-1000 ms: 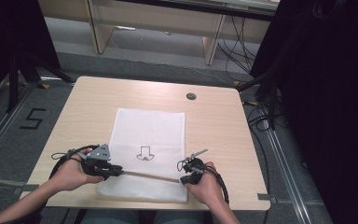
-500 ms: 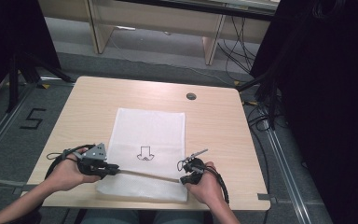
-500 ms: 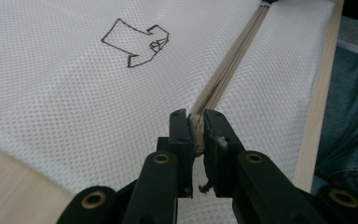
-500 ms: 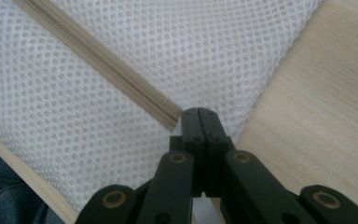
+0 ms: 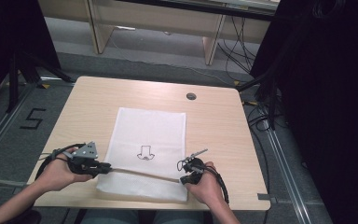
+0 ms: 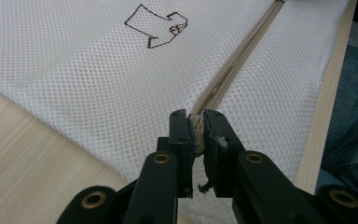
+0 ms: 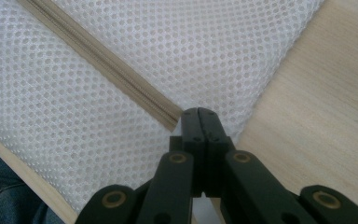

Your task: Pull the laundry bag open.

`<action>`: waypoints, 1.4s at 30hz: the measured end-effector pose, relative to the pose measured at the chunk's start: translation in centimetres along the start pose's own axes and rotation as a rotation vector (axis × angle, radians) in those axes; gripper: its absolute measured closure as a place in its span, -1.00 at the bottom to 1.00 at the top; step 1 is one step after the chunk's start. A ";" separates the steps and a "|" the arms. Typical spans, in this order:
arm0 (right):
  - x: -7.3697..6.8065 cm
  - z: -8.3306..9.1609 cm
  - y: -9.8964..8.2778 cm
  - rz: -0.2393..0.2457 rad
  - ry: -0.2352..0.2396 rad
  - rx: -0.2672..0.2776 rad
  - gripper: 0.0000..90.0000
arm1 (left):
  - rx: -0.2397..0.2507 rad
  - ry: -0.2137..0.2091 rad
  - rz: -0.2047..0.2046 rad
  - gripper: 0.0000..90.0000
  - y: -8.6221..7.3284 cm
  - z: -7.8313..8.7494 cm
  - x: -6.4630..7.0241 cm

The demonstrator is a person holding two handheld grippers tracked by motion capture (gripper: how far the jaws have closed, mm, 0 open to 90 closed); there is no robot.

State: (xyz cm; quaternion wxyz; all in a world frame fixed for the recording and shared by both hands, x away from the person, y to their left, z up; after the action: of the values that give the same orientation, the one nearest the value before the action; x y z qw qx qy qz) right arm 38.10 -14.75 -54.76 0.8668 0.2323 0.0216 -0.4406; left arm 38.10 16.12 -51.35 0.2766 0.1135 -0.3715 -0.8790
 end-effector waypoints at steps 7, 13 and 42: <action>-0.1 0.0 0.0 -0.008 0.007 -0.001 1.00 | 0.008 -0.009 0.008 0.82 0.1 0.1 0.1; -0.2 0.0 -0.1 -0.016 0.006 -0.006 1.00 | 0.000 0.007 -0.021 0.82 -0.2 0.4 -0.4; 0.0 0.0 0.0 -0.005 0.009 -0.003 1.00 | 0.004 0.014 0.003 0.82 -0.8 0.9 -1.0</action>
State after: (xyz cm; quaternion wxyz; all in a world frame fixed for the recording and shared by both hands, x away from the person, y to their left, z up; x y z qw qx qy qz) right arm 38.08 -14.73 -54.76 0.8660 0.2329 0.0266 -0.4417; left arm 38.21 17.67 -51.29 0.2804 0.1195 -0.3716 -0.8769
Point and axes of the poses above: each handheld gripper's, and its own axes: z roughly backward along the jaws, y roughly out of its top, x roughly to its right, the point moved 7 cm from there along -z, roughly forward along the jaws, and after that the axes turned 6 degrees about y, right-handed, at the moved point
